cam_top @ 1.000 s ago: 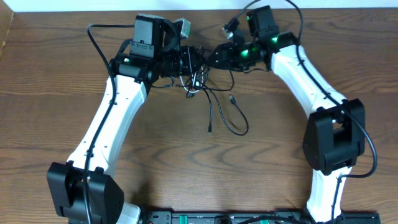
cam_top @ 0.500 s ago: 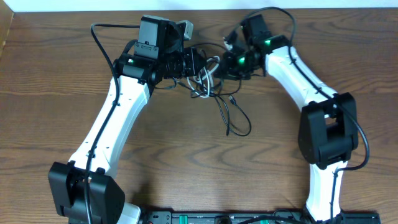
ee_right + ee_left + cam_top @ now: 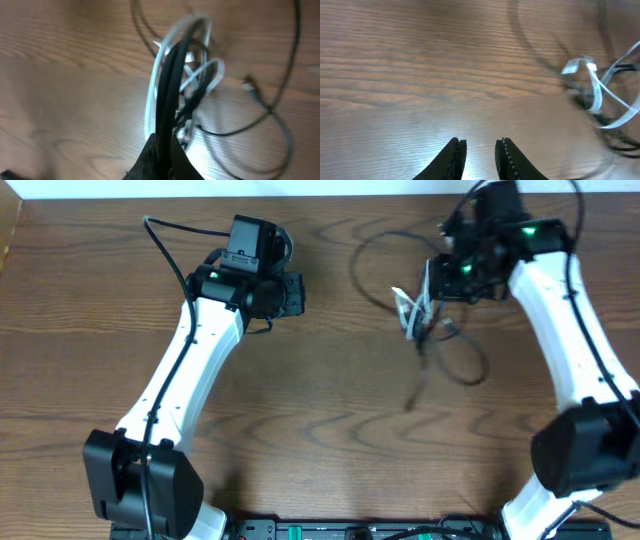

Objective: Untangle cables

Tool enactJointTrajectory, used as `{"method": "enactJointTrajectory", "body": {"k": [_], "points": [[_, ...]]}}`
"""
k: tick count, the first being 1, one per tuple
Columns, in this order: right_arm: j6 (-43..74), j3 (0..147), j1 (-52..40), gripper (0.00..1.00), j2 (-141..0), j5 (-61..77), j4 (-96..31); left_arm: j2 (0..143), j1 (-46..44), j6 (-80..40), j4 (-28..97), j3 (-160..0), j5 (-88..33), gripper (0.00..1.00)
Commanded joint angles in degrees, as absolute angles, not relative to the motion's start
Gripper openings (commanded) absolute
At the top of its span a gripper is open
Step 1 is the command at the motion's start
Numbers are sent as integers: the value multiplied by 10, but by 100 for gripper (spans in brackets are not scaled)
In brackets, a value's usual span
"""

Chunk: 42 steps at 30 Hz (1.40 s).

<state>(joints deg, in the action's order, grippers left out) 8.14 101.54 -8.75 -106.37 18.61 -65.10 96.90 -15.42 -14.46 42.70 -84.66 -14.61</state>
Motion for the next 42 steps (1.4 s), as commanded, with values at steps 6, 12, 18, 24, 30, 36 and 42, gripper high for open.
{"method": "enactJointTrajectory", "body": {"k": [6, 12, 18, 24, 30, 36, 42], "points": [[12, 1020, -101, 1, -1074, 244, -649, 980, -176, -101, 385, -846, -301, 39], [5, 1020, -93, 1, -1074, 302, -642, 1014, -206, -101, 350, -846, -381, 48], [1, 1020, -67, 1, -1074, 339, -642, 1066, -225, -106, 299, -846, -461, 54], [-6, 1020, -54, 1, -1074, 347, -648, 1104, -229, -183, 201, -846, -475, 59], [-10, 1020, -55, 1, -1074, 347, -650, 1145, -238, -286, 86, -846, -474, 63], [-10, 1020, -55, 1, -1074, 347, -655, 1188, -266, -343, 14, -846, -474, 64], [-14, 1020, -53, 1, -1074, 344, -656, 1199, -290, -346, 4, -846, -461, 64]]}}
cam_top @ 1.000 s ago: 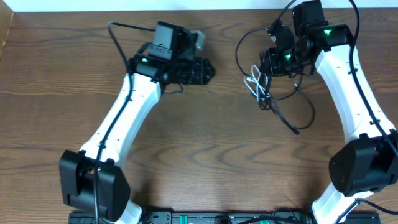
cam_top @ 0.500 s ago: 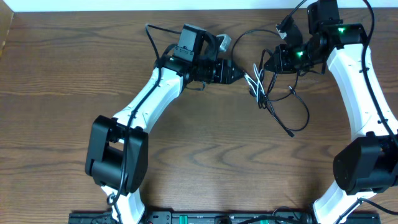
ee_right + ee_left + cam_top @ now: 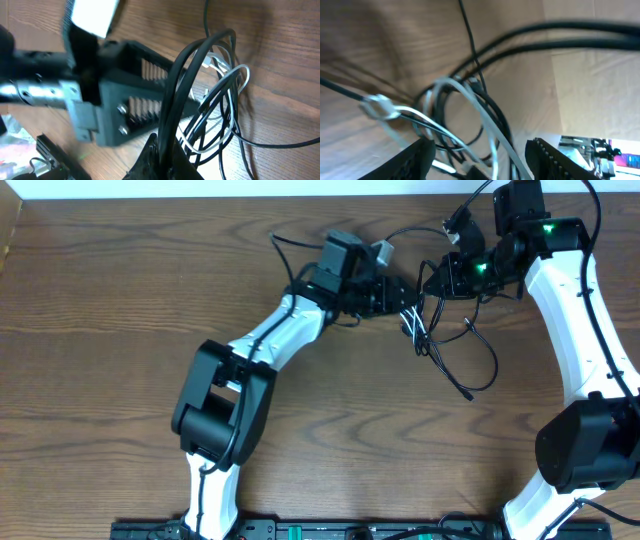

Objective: Untangle cables

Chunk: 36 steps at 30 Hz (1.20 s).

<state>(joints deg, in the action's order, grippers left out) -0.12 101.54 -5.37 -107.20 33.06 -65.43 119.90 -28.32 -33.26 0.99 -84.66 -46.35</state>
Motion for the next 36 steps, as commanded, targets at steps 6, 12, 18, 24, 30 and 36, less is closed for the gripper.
{"method": "enactJointTrajectory", "body": {"k": [6, 12, 18, 24, 30, 36], "points": [[-14, 1020, -53, 1, -1074, 344, -656, 1199, -304, -346, -1, -846, -458, 63], [-14, 1020, -53, 1, -1074, 334, -657, 1199, -303, -329, 2, -846, -458, 44], [-14, 1020, -53, 1, -1074, 333, -657, 1199, -303, -288, 40, -846, -436, 8], [-14, 1020, -53, 1, -1074, 315, -658, 1193, -281, -277, 63, -846, -435, 8], [-2, 1019, -53, 1, -1085, 274, -658, 1146, -235, -276, 114, -846, -434, 7], [32, 1018, -52, 1, -1120, 203, -655, 1063, -197, -254, 170, -846, -430, 7]]}}
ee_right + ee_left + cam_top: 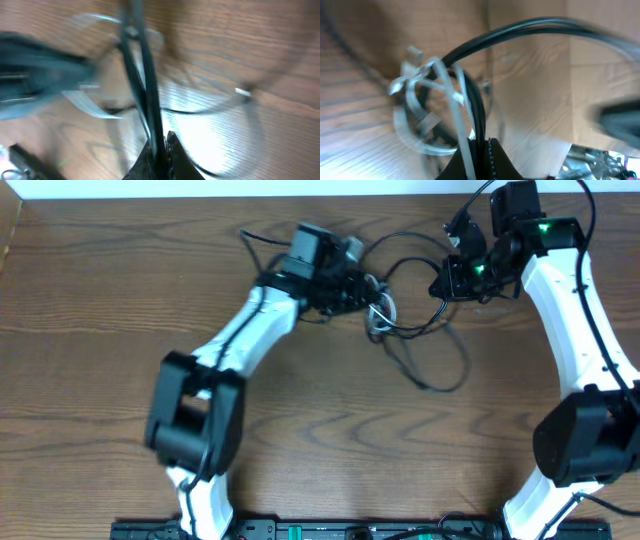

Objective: Untangle cables

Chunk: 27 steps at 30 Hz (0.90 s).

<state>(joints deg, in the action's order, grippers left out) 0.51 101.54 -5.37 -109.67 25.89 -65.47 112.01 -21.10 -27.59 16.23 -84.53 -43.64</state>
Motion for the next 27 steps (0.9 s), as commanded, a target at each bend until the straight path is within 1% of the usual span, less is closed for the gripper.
{"method": "enactJointTrajectory", "body": {"k": [1, 4, 9, 15, 22, 27], "points": [[39, 1018, -51, 1, -1129, 185, -655, 1046, -188, -252, 180, -846, -428, 7], [58, 1018, -41, 1, -1157, 150, -654, 1003, -158, -251, 204, -846, -428, 8], [64, 1018, -8, 1, -1210, 146, -651, 933, -85, -250, 244, -846, -428, 7], [64, 1018, 27, 1, -1250, 147, -651, 881, -8, -240, 258, -846, -428, 7], [64, 1018, 46, 1, -1256, 140, -645, 867, 33, -240, 261, -846, -428, 7], [92, 1018, 61, 1, -1257, 90, -652, 867, 60, -225, 261, -847, -428, 7]]}}
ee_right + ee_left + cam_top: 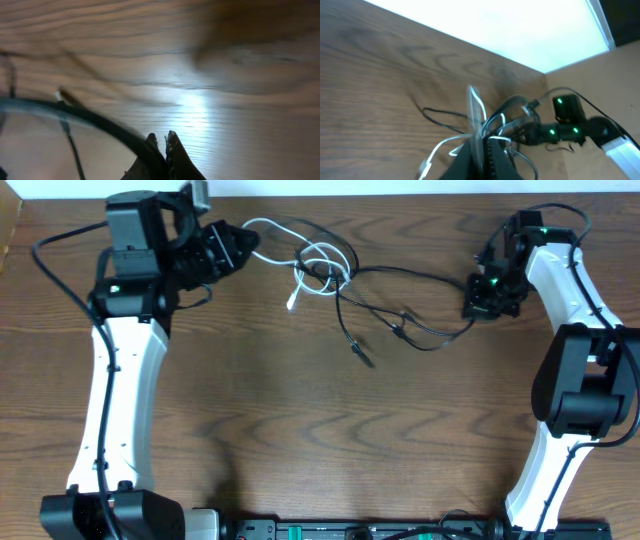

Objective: Untangle cables

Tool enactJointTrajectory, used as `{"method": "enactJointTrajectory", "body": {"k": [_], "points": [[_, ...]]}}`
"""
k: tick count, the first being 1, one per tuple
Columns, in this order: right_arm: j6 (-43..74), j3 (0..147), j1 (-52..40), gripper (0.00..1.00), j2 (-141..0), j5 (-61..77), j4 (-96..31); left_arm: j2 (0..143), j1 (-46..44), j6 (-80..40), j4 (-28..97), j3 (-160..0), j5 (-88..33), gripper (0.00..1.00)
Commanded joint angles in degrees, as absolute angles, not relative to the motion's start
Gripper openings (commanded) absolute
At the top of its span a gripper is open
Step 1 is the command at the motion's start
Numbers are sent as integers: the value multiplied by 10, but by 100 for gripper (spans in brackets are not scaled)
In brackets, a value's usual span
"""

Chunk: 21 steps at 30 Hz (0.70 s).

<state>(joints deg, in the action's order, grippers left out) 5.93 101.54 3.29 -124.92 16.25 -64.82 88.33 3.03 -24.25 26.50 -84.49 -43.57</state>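
Note:
A white flat cable [318, 258] loops at the back of the brown table, still crossed with a thin black cable [428, 332]. My left gripper [243, 246] is at the back left, shut on the white cable [474, 112]; in the left wrist view its tips [481, 147] pinch the strip. My right gripper [481, 307] is at the right, shut on the black cable [95, 116], which runs left from its tips [161, 138]. A white plug end [293, 303] and a black plug end [362, 359] lie loose on the wood.
The table's back edge [400, 194] meets a white wall just behind the cables. A black rail with green parts [350, 531] runs along the front edge. The left arm's own black lead [60, 235] arcs at the far left.
My left gripper has moved from the table's back middle to the far back left with the white cable. The right gripper has shifted slightly right and nearer. The bundle is now stretched out wide.
At first my right gripper held the whole tangle at the back right and the left stood open, apart. Then the left gripper was open at the bundle, then shut on it. Now the grippers are far apart and the tangle is spread between them.

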Motion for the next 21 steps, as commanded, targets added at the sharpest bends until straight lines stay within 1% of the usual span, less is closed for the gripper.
{"method": "enactJointTrajectory", "body": {"k": [1, 6, 8, 12, 16, 17, 20, 21], "points": [[94, 1018, 65, 1, -1257, 83, -654, 866, 67, -225, 261, -847, -428, 7], [107, 1018, 85, 1, -1257, 79, -658, 860, 94, -225, 262, -846, -428, 7], [98, 1018, 88, 1, -1257, 101, -657, 860, 97, -225, 266, -847, -429, 7], [40, 1018, 81, 1, -1257, 154, -664, 860, 86, -207, 291, -846, -428, 7], [36, 1018, 69, 1, -1257, 154, -668, 860, 66, -199, 297, -846, -429, 7], [36, 1018, 67, 4, -1257, 154, -668, 860, 60, -199, 291, -847, -431, 7], [36, 1018, 65, 18, -1257, 154, -668, 859, 44, -200, 264, -847, -465, 7], [36, 1018, 65, 28, -1257, 154, -669, 859, 39, -202, 250, -847, -485, 8]]}}
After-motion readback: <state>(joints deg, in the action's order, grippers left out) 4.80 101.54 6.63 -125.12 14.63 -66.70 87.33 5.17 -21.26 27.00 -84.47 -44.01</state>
